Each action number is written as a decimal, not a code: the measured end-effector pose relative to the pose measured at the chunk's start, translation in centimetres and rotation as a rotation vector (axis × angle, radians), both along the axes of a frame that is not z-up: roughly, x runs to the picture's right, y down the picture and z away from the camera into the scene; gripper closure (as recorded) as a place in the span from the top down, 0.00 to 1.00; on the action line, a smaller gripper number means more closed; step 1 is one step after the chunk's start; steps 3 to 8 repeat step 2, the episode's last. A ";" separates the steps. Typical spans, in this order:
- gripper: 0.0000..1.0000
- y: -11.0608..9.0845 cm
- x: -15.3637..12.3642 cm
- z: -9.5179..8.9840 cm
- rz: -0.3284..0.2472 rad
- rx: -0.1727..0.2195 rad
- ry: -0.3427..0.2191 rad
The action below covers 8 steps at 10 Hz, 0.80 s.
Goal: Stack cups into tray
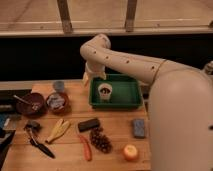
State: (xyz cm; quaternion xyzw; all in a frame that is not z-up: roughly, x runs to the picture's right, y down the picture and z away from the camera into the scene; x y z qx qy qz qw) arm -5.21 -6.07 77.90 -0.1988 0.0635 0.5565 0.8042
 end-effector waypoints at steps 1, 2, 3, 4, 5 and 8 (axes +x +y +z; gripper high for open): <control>0.66 -1.0 0.8 -1.4 0.019 0.042 0.000; 0.66 -1.3 0.9 -2.1 0.026 0.058 -0.003; 0.66 -1.3 0.9 -2.1 0.026 0.058 -0.003; 0.66 -1.3 0.9 -2.1 0.026 0.058 -0.003; 0.66 -1.3 0.9 -2.1 0.026 0.058 -0.003; 0.66 -1.3 0.9 -2.1 0.026 0.058 -0.003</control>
